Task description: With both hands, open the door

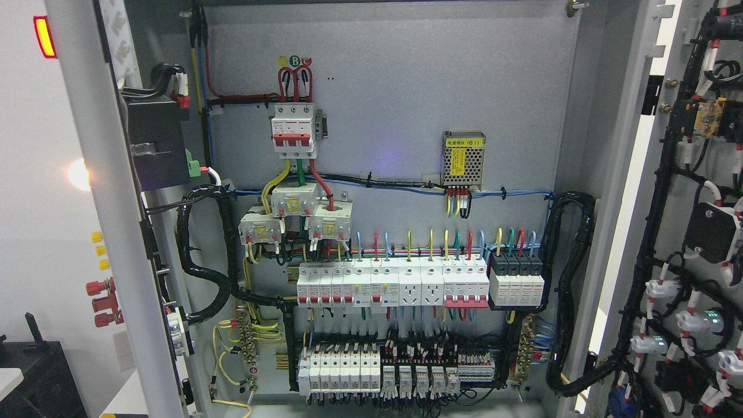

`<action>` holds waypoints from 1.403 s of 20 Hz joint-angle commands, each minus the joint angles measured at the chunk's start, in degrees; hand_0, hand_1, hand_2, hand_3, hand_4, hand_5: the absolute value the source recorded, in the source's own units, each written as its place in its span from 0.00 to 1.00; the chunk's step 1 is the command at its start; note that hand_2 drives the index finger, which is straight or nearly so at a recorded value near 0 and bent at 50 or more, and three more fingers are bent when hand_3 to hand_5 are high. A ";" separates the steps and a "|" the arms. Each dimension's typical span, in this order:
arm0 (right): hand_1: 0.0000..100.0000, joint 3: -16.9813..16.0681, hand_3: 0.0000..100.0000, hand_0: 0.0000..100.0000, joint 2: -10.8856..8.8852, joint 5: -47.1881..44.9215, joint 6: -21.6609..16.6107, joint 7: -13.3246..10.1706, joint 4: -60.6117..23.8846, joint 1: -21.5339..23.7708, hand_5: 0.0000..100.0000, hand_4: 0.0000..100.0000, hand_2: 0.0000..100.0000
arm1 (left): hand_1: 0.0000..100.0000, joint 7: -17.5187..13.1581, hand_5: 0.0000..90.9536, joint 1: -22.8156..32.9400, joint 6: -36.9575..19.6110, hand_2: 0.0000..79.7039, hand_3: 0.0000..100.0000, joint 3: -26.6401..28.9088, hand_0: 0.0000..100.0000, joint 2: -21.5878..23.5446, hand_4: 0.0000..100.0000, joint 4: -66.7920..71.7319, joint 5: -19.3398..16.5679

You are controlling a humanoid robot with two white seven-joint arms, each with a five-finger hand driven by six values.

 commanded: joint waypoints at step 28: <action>0.00 3.53 0.00 0.00 3.92 2.08 0.27 -0.03 2.87 -4.52 0.00 0.00 0.00 | 0.00 -0.36 0.00 0.00 0.00 0.00 0.00 0.03 0.00 -0.09 0.04 0.00 0.00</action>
